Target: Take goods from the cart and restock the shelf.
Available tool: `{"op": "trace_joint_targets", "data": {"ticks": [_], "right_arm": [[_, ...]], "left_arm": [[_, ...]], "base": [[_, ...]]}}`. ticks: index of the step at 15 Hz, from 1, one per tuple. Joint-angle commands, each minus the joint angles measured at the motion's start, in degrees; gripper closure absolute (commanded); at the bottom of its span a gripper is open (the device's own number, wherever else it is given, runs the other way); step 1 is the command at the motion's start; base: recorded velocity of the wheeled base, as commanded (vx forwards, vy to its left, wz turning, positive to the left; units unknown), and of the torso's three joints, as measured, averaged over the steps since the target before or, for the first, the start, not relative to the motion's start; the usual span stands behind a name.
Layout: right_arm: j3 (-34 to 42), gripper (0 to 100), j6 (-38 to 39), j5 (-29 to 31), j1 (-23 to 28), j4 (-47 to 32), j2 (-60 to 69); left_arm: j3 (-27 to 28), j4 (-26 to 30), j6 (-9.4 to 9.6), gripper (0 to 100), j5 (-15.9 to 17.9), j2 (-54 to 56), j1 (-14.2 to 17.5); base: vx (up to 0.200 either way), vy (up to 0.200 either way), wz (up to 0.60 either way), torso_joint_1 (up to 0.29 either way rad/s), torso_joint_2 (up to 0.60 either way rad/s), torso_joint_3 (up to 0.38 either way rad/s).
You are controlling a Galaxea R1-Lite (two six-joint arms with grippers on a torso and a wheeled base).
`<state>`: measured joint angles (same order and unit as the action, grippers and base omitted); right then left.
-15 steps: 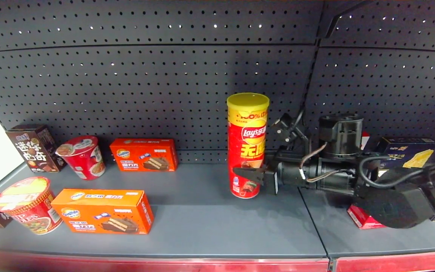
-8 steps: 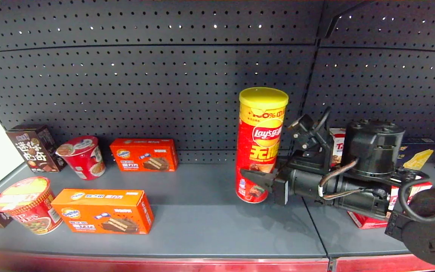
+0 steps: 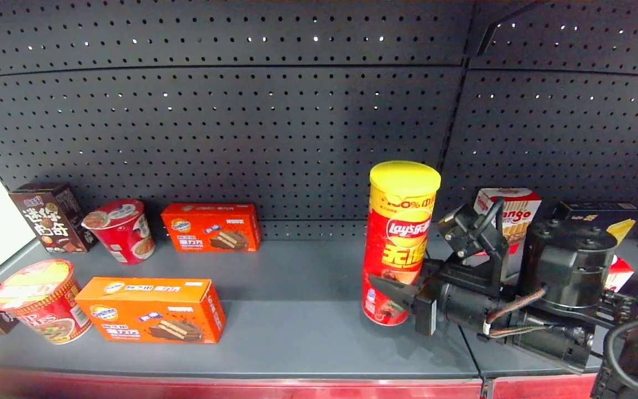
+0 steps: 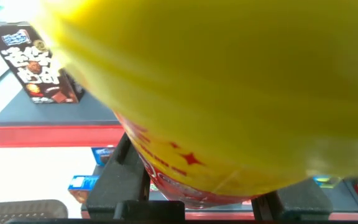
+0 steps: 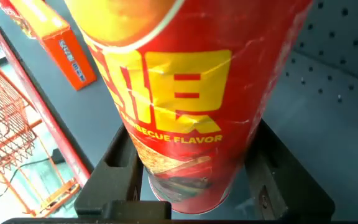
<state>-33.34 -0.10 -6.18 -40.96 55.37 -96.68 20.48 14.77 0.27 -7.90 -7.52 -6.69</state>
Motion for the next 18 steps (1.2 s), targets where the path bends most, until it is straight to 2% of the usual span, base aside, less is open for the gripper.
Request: {"op": "trace_joint_targets", "data": {"ticks": [1, 5, 8, 18], "right_arm": [[2.93, 100, 0.27, 2.67, -1.84, 1.76, 0.71], [8.47, 100, 1.86, 6.53, -5.09, 6.94, 0.36], [10.49, 100, 3.0, 7.67, -5.89, 7.38, 0.27], [10.4, 100, 3.7, 7.41, -5.18, 9.05, -4.13]], "left_arm": [[0.0, -0.01, 0.0, 100, -0.27, -0.04, 0.01], [0.0, -0.01, 0.0, 100, -0.98, 0.14, 0.01], [0.0, 0.08, 0.0, 100, -1.07, 0.49, -0.07], [0.0, 0.08, 0.0, 100, -1.07, 0.84, -0.16]], "base": [[0.0, 0.0, 0.0, 0.0, 0.0, 0.0], [0.0, 0.0, 0.0, 0.0, 0.0, 0.0], [0.0, 0.0, 0.0, 0.0, 0.0, 0.0], [0.0, 0.0, 0.0, 0.0, 0.0, 0.0]]}}
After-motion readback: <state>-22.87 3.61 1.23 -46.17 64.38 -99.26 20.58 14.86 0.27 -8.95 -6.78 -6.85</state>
